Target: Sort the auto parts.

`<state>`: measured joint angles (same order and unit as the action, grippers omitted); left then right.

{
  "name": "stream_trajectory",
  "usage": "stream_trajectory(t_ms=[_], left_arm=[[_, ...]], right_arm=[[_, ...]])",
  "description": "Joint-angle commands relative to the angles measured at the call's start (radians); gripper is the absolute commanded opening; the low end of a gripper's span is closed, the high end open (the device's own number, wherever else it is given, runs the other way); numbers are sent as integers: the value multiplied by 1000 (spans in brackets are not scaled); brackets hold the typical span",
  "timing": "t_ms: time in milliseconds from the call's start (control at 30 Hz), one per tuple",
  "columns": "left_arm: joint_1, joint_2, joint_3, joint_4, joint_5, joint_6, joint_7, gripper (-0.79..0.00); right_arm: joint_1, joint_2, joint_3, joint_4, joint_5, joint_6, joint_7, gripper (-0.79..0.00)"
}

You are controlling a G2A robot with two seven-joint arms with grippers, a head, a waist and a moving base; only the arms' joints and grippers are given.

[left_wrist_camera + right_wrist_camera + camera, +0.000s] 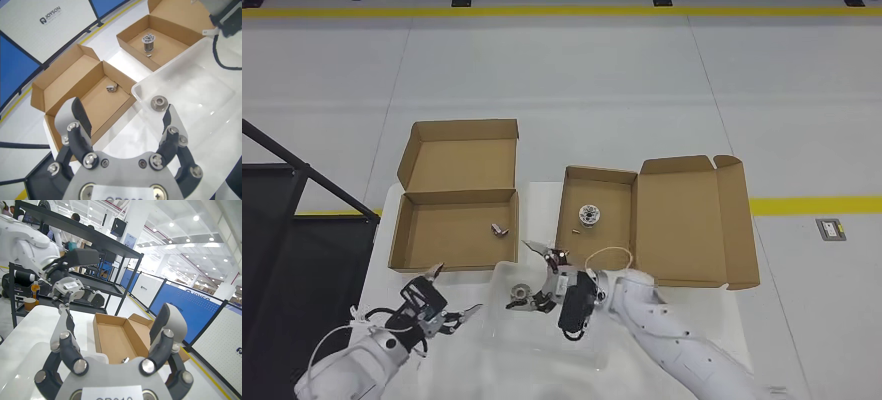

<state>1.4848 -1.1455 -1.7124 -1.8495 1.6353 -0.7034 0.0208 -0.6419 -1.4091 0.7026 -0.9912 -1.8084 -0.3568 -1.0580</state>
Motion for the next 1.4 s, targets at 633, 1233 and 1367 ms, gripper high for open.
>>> stream_trajectory(t_ms=[633,1233,1367], left_arm=[[-168,7,173,46,55,-124,-153,0],[-215,18,189,21,70,-221,-200,0],[-270,30,223,36,77,-309,-249,0]], right_arm=[[-568,206,507,-817,-133,-293,502,0],[-568,206,507,-817,-133,-293,502,0],[-568,206,507,-817,-133,-293,502,0]])
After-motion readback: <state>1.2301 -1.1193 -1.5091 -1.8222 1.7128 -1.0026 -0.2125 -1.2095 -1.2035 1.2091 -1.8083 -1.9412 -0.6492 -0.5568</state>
